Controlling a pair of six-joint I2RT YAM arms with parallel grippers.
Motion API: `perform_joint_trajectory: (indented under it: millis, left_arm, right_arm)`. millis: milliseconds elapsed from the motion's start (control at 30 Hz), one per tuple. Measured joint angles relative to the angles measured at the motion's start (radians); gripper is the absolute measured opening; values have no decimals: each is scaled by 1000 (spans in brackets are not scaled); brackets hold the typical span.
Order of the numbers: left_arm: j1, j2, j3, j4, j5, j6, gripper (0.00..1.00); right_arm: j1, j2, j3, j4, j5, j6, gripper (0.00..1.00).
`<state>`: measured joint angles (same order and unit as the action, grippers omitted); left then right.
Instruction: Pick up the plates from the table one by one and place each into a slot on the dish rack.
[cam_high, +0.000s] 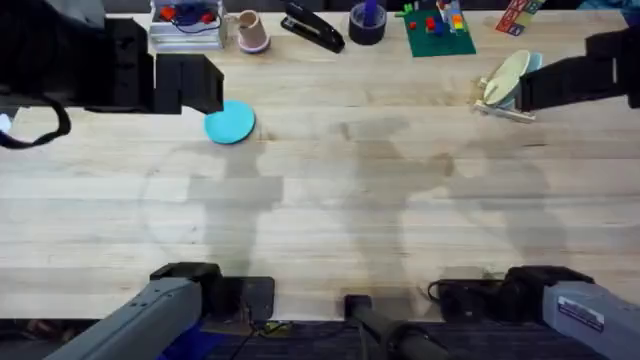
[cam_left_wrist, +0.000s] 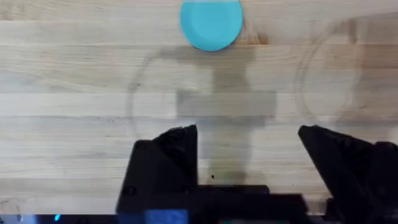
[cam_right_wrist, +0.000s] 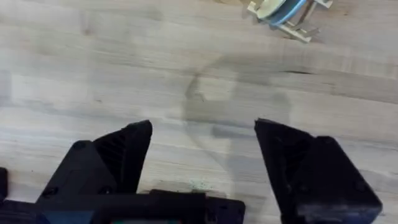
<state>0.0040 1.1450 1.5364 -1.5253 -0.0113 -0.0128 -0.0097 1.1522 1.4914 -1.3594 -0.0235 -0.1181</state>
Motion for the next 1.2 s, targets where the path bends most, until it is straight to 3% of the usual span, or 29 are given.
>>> perform_joint_trajectory:
  millis: [33, 67, 167, 233, 267, 533, 733, 867, 1033, 1200]
  left_arm:
    - [0, 0, 0, 1, 1, -4, 961]
    - [0, 0, 0, 3, 4, -6, 834]
    - [0, 0, 0, 16, 8, -6, 347]
    - [0, 0, 0, 19, 10, -3, 84]
    - [0, 0, 0, 18, 12, -4, 54]
    - [0, 0, 0, 9, 24, -37, 38]
    - [32, 15, 0, 18, 119, -35, 40]
    - [128, 54, 1, 19, 246, 35, 40]
    - [285, 123, 1, 3, 427, 155, 40]
    - [398, 213, 1, -6, 529, 249, 41]
  right_arm:
    - [0, 0, 0, -2, 0, -2, 993]
    - [0, 0, 0, -2, 0, -3, 993]
    - [0, 0, 0, -1, 0, -3, 993]
    - [0, 0, 0, -1, 0, -3, 993]
    - [0, 0, 0, -1, 0, -3, 993]
    - [0, 0, 0, -1, 0, -6, 993]
    - [0, 0, 0, -1, 0, -6, 994]
    - [0, 0, 0, -2, 0, -7, 995]
    - [0, 0, 0, -2, 0, -7, 995]
    - [0, 0, 0, -2, 0, -7, 995]
